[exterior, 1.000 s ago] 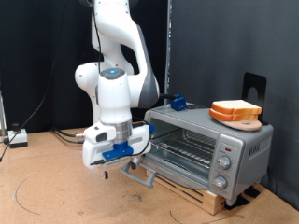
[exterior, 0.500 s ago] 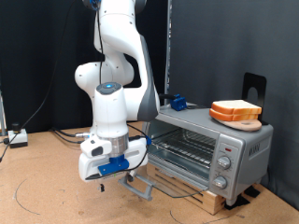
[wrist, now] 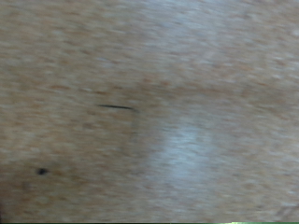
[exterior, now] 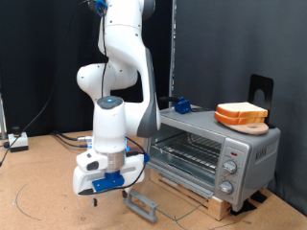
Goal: Make a piece of toast with the oven
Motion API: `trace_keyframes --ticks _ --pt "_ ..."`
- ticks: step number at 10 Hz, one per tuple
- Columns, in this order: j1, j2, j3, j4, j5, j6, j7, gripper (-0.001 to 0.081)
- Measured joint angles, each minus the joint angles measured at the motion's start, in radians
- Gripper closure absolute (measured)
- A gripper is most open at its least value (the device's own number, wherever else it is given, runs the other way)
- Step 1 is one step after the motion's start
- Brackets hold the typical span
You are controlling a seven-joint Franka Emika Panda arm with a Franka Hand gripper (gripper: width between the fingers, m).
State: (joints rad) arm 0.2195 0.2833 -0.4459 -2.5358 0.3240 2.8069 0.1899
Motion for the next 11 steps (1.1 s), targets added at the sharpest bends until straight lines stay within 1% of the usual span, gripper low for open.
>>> trace_keyframes --ticks 1,2,3,4,5,6,7,8,9,10,11 --pt "-0.02 0.001 0.003 -0.003 0.007 0.034 -0.042 0.0002" --pt "-0.043 -0.005 0.007 -0.006 0.017 0.049 -0.098 0.0002" --pt "-0.065 -0.026 0.011 -0.007 0.031 0.036 -0.152 0.0002" --pt "-0.088 -0.062 0.014 -0.008 0.054 -0.018 -0.215 0.0002" --pt "-0.108 -0.116 0.018 -0.012 0.067 -0.082 -0.261 0.0002" --pt "-0.104 -0.112 0.016 -0.014 0.05 -0.07 -0.238 0.0002" --pt "-0.107 -0.114 0.022 -0.012 0.081 -0.089 -0.261 0.0002" --pt "-0.113 -0.135 0.028 0.0 0.143 -0.167 -0.32 0.0002" --pt "-0.124 -0.17 0.028 0.016 0.211 -0.268 -0.392 0.0002" --pt "-0.136 -0.207 0.026 0.029 0.261 -0.364 -0.455 0.0002" --pt "-0.145 -0.242 0.022 0.039 0.284 -0.434 -0.485 0.0002"
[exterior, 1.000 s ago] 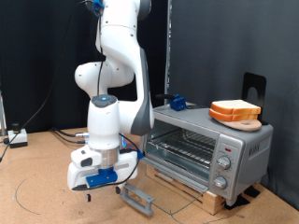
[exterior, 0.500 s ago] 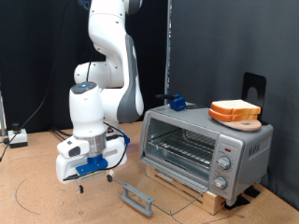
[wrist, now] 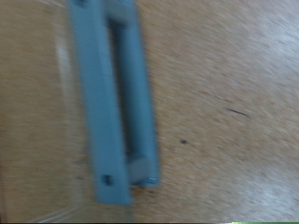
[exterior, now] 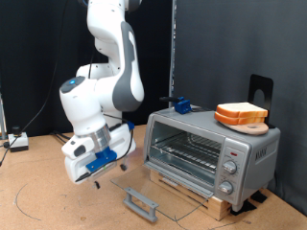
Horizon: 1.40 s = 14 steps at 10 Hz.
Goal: Make a piece of toast with the oven
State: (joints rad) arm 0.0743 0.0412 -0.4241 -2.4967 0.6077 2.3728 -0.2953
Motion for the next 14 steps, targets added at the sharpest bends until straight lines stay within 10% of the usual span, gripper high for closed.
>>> trace_keyframes --ticks 9,14 --pt "0.002 -0.249 0.002 -0.013 -0.097 -0.217 0.058 0.0002" --pt "0.03 -0.312 -0.002 0.101 -0.063 -0.737 -0.26 0.0002"
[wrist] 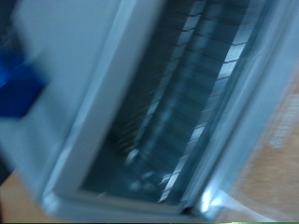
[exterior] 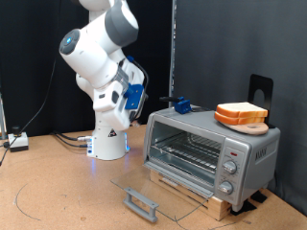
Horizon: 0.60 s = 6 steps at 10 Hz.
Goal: Make a piece of toast with the oven
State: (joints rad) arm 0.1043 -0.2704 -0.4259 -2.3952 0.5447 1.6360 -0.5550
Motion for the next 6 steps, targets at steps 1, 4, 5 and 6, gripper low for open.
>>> trace_keyframes --ticks 1,4,5,6 --pt "0.01 -0.014 0.009 0.019 -0.028 -0.056 -0.055 0.0002" --pt "0.019 -0.043 0.021 0.017 -0.042 -0.066 -0.122 0.0002" --pt "0.033 -0.062 0.028 0.019 -0.041 -0.073 -0.198 0.0002" --pt "0.048 -0.09 0.037 0.019 -0.042 -0.085 -0.271 0.0002"
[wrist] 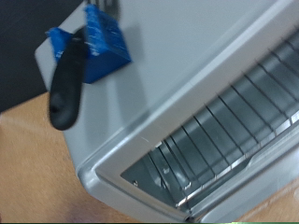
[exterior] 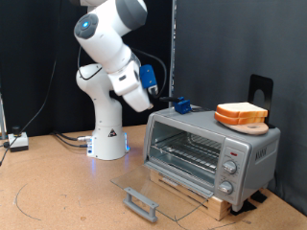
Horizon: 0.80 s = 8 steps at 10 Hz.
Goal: Make a piece of toast with the oven
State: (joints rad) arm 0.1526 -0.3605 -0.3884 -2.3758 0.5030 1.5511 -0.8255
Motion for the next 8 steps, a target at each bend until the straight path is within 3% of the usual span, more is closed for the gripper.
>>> trace_keyframes --ticks 3,8 --pt "0.017 -0.098 0.053 -0.004 -0.021 0.003 -0.089 0.0002" --pt "0.021 -0.259 0.185 -0.011 -0.05 0.013 -0.053 0.0002"
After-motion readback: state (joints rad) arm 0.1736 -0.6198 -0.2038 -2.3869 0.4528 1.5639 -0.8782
